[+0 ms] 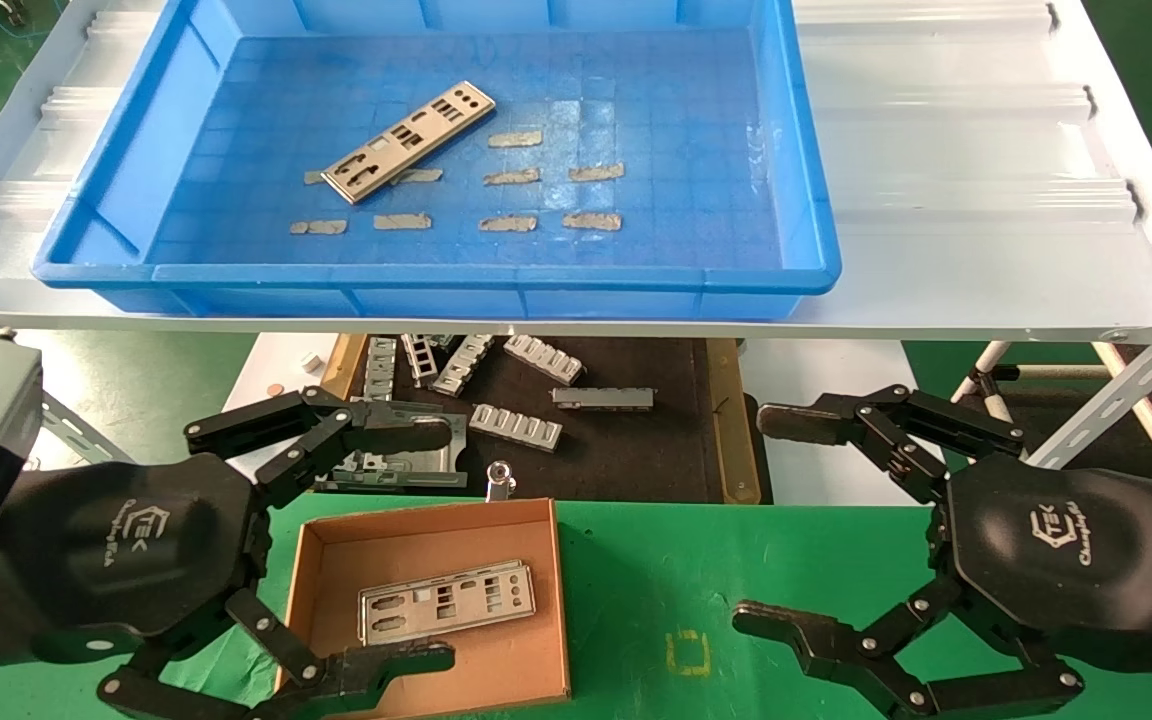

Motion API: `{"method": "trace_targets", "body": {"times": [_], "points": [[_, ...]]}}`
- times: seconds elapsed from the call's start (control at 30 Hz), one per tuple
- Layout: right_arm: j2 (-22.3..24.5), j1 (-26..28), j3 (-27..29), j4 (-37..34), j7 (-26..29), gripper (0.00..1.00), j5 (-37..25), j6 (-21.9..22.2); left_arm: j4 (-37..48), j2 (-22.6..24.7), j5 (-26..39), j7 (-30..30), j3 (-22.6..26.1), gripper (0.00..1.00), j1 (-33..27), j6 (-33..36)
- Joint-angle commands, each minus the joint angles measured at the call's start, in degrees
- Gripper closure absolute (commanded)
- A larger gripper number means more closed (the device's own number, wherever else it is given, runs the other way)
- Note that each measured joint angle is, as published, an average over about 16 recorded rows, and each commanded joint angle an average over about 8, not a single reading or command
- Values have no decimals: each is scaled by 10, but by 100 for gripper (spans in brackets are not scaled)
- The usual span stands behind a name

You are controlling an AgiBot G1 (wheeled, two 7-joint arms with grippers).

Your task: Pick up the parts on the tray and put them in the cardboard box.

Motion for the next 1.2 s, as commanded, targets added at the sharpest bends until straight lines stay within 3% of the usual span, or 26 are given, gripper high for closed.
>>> {"method": "trace_targets", "body": {"times": [0.03, 1.2], "points": [[0, 0, 0, 0, 0, 0, 0, 0, 0, 0, 0, 0, 0, 0, 0, 0], [0, 0, 0, 0, 0, 0, 0, 0, 0, 0, 0, 0, 0, 0, 0, 0]]}}
